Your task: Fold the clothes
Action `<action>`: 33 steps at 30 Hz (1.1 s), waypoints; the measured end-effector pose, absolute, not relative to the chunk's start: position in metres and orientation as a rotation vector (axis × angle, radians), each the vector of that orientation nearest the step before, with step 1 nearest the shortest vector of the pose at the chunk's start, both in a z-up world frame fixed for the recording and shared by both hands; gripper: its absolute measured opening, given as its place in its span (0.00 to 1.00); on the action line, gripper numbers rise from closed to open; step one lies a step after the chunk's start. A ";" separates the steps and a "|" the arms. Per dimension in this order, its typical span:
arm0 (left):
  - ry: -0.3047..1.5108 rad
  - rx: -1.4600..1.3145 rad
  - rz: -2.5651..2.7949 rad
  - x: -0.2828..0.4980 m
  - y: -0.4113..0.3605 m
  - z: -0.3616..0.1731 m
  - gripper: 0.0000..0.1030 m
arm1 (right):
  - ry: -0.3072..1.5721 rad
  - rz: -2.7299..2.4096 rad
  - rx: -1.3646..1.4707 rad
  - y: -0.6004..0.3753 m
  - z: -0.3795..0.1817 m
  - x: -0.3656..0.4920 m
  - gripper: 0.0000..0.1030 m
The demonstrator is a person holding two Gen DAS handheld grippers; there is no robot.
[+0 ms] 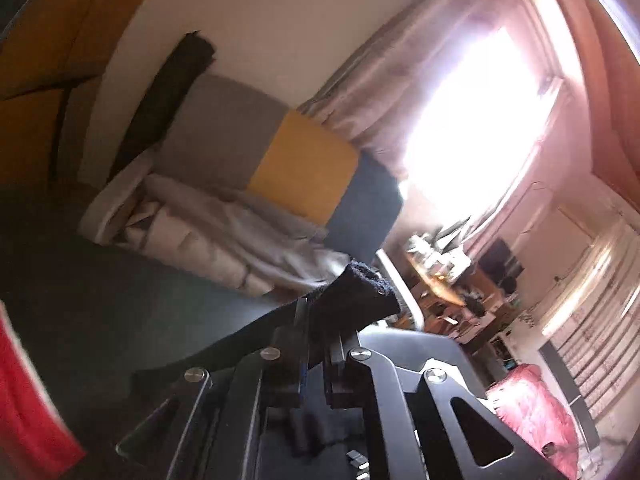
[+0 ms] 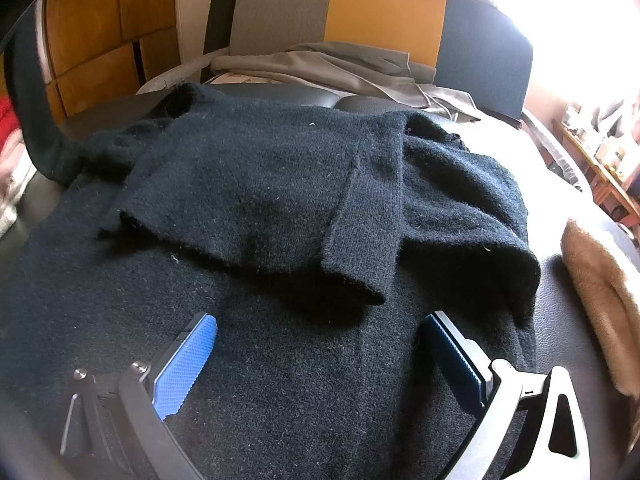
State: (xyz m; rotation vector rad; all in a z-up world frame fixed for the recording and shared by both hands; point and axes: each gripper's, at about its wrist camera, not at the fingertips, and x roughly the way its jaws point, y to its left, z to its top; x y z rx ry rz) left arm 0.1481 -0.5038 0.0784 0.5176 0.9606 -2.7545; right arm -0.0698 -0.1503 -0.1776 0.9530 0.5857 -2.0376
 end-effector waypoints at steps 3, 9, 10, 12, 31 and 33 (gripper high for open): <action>0.993 0.519 -2.813 0.112 -0.483 0.084 0.04 | 0.589 -2.038 0.952 -0.151 -0.178 -0.070 1.00; 1.061 0.587 -2.921 0.029 -0.434 0.067 0.04 | 0.587 -2.035 0.956 -0.151 -0.178 -0.072 1.00; 1.067 0.610 -2.933 0.015 -0.426 0.061 0.04 | 0.588 -2.035 0.956 -0.151 -0.178 -0.072 1.00; 1.086 0.668 -2.944 -0.010 -0.410 0.046 0.04 | 0.587 -2.036 0.956 -0.151 -0.178 -0.072 1.00; 1.299 0.942 -2.688 -0.012 -0.401 -0.131 0.34 | 0.500 -2.000 0.975 -0.142 -0.174 -0.077 1.00; 1.305 0.908 -2.625 0.021 -0.414 -0.146 0.34 | 0.447 -1.974 0.982 -0.137 -0.170 -0.081 1.00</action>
